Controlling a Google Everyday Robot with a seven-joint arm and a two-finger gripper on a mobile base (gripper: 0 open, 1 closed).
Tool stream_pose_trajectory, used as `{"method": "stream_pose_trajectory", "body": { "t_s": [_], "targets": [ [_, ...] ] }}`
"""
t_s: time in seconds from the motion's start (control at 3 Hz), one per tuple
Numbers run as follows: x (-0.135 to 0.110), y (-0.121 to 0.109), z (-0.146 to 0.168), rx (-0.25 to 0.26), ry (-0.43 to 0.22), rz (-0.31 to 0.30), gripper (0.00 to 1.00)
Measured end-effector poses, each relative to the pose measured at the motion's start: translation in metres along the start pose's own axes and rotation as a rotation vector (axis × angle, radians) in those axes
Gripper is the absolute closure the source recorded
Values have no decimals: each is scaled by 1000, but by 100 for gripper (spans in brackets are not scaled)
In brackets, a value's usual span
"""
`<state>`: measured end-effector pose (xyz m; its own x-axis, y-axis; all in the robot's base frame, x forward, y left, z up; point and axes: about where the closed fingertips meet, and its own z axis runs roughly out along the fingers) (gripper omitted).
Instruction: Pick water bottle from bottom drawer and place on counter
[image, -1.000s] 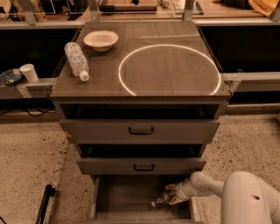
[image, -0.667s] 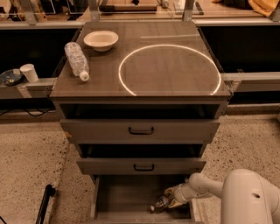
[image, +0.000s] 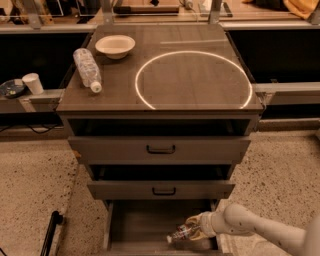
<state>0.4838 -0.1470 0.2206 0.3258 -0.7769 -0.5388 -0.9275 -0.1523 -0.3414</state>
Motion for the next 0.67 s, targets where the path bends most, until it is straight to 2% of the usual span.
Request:
{"method": "stream_pose_trajectory", "body": {
  "t_s": [0.33, 0.67],
  "targets": [
    [-71, -16, -55, 142, -81, -117, 100],
    [-133, -33, -123, 278, -91, -194, 100]
  ]
}}
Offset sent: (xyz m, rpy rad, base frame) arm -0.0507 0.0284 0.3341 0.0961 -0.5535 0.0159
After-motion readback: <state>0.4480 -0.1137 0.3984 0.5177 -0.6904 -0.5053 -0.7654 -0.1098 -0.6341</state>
